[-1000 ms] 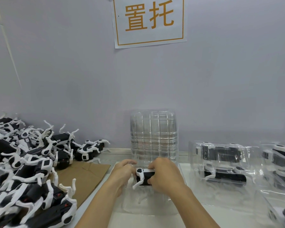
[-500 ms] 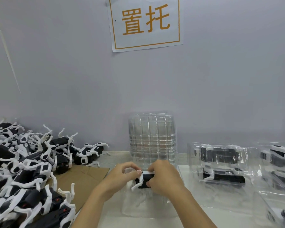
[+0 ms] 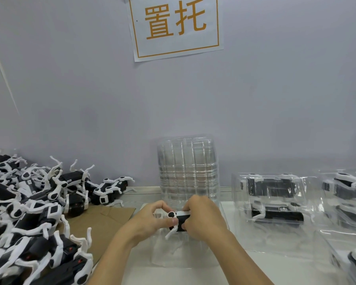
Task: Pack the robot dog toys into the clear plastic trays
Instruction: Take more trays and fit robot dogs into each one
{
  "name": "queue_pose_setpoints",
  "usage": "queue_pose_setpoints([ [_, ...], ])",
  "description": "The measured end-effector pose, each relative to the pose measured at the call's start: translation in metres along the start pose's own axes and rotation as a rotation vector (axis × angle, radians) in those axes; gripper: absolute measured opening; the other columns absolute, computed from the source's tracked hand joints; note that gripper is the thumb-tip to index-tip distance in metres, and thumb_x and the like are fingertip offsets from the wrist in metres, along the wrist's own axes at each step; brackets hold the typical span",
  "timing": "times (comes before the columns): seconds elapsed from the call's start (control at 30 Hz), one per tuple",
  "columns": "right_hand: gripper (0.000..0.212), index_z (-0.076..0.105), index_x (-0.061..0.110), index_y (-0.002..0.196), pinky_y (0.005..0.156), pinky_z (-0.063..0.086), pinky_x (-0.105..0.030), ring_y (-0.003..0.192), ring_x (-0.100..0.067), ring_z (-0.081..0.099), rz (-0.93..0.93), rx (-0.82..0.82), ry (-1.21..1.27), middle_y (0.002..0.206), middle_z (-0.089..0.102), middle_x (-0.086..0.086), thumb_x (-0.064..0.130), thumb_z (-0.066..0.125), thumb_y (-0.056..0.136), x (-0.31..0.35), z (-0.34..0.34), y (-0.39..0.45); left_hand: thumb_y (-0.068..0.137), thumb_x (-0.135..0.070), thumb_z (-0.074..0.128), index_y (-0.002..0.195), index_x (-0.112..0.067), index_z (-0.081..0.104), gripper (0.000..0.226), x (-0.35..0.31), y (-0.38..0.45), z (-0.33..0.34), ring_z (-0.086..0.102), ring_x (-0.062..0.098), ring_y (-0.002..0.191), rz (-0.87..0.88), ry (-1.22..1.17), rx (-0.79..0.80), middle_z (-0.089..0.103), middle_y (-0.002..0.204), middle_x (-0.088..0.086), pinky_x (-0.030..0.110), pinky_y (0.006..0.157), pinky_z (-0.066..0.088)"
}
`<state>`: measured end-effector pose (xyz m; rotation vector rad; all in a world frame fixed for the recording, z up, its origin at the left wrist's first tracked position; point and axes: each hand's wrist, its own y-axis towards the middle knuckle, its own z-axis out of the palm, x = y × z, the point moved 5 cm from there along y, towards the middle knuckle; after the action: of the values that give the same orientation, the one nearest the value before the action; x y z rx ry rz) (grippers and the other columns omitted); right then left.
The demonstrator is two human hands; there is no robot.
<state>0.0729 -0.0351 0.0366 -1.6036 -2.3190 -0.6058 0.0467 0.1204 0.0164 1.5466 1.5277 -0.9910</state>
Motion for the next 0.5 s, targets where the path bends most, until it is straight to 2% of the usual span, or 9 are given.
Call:
queue_pose_setpoints([
  [0.07, 0.01, 0.072, 0.018, 0.091, 0.072, 0.058, -0.034, 0.082, -0.022, 0.065, 0.007, -0.002, -0.004, 0.087, 0.068, -0.003, 0.014, 0.071, 0.082, 0.0, 0.0, 0.0, 0.08, -0.035, 0.081, 0.086, -0.028, 0.063, 0.021, 0.0, 0.001, 0.0, 0.05, 0.018, 0.081, -0.008, 0.024, 0.01, 0.068, 0.091, 0.006, 0.032, 0.076, 0.037],
  [0.13, 0.011, 0.072, 0.018, 0.091, 0.072, 0.057, -0.033, 0.082, -0.022, 0.065, 0.01, -0.002, -0.003, 0.087, 0.067, -0.002, 0.013, 0.071, 0.082, 0.001, -0.001, 0.0, 0.084, -0.035, 0.077, 0.091, -0.026, 0.061, 0.02, -0.001, 0.0, 0.0, 0.051, 0.014, 0.079, -0.013, 0.055, 0.019, 0.069, 0.088, -0.001, 0.032, 0.077, 0.038],
  [0.23, 0.01, 0.073, 0.017, 0.089, 0.07, 0.056, -0.033, 0.081, -0.022, 0.066, 0.012, 0.006, 0.012, 0.087, 0.068, -0.002, 0.013, 0.071, 0.08, 0.001, -0.001, 0.0, 0.09, -0.037, 0.067, 0.096, -0.024, 0.059, 0.016, -0.004, 0.002, 0.0, 0.052, 0.002, 0.089, -0.014, 0.179, -0.005, 0.065, 0.109, -0.006, 0.025, 0.077, 0.04],
  [0.3, 0.008, 0.073, 0.016, 0.086, 0.067, 0.055, -0.033, 0.08, -0.022, 0.066, 0.014, 0.007, 0.022, 0.085, 0.067, -0.003, 0.012, 0.071, 0.079, 0.001, -0.002, -0.001, 0.093, -0.037, 0.061, 0.096, -0.021, 0.058, 0.016, -0.009, 0.004, 0.003, 0.048, -0.006, 0.089, -0.003, 0.265, -0.065, 0.059, 0.115, -0.007, 0.02, 0.072, 0.038],
  [0.4, 0.007, 0.072, 0.015, 0.085, 0.064, 0.053, -0.031, 0.079, -0.023, 0.066, 0.016, 0.011, 0.03, 0.084, 0.068, -0.004, 0.012, 0.071, 0.079, 0.0, -0.003, -0.001, 0.094, -0.034, 0.061, 0.098, -0.012, 0.058, 0.023, -0.014, 0.008, 0.007, 0.046, -0.009, 0.076, 0.012, 0.299, -0.12, 0.062, 0.11, -0.007, 0.013, 0.064, 0.036],
  [0.5, 0.022, 0.074, 0.015, 0.102, 0.078, 0.059, -0.034, 0.091, -0.022, 0.068, 0.007, 0.017, 0.058, 0.102, 0.071, -0.005, 0.011, 0.071, 0.08, -0.001, -0.003, 0.0, 0.093, -0.033, 0.062, 0.095, -0.012, 0.058, 0.022, -0.013, 0.007, 0.006, 0.049, -0.005, 0.066, 0.005, 0.278, -0.131, 0.061, 0.093, -0.008, 0.018, 0.057, 0.036],
])
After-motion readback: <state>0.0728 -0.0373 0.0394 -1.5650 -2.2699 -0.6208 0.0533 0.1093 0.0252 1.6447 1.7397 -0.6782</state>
